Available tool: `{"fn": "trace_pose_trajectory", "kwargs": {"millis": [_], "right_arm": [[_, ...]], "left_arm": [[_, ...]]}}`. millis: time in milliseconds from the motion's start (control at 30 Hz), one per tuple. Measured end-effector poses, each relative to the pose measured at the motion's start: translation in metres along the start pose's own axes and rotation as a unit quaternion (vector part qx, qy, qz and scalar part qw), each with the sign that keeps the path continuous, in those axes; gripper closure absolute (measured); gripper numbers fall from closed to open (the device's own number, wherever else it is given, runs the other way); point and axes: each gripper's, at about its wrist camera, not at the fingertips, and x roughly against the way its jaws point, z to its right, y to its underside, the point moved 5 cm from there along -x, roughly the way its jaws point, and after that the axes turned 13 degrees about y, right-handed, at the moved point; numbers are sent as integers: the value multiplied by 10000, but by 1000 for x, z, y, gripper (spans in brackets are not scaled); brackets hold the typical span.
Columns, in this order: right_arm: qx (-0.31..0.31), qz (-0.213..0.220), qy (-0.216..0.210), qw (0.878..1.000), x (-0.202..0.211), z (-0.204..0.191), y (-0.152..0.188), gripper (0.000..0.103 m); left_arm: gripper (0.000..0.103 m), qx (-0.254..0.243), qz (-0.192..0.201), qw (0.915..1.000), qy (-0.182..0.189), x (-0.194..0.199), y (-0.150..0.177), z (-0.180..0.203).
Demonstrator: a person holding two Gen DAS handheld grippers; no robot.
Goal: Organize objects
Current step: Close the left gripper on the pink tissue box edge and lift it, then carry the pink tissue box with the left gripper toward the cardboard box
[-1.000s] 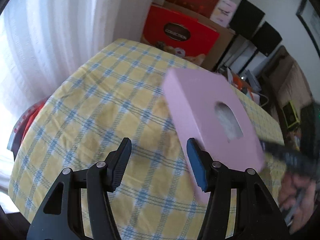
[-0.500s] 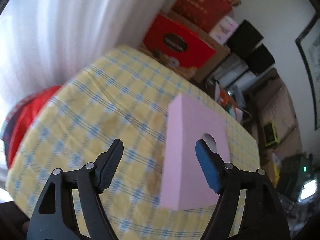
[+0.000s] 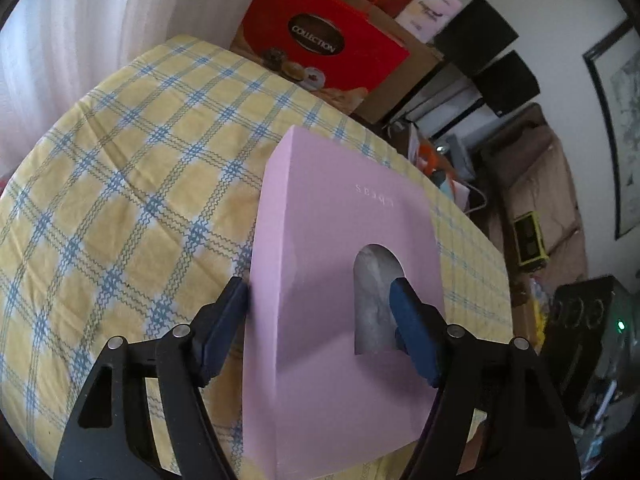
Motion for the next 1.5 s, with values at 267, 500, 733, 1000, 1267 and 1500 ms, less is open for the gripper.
{"fn": "trace_pose_trajectory", "kwargs": {"millis": [267, 500, 733, 1000, 1267, 1500], "right_arm": [[402, 336, 436, 9977, 24, -10, 10, 54], [820, 274, 321, 9957, 28, -25, 64, 14], [1165, 270, 462, 9917, 37, -45, 100, 0], [717, 360, 455, 9957, 42, -46, 117, 0], [744, 850, 809, 9903, 50, -58, 136, 0], [862, 853, 843, 9890, 50, -64, 133, 0]], "left_arm": [[38, 115, 20, 9999, 44, 14, 13, 6], [43, 328, -296, 9987, 271, 31, 44, -5], [25, -361, -1242, 9915, -108, 35, 69, 15], [26, 8, -1296, 9911, 287, 46, 70, 3], [26, 401, -1352, 9868, 791, 50, 64, -8], [26, 551, -1302, 9824, 1223, 51, 58, -16]]}}
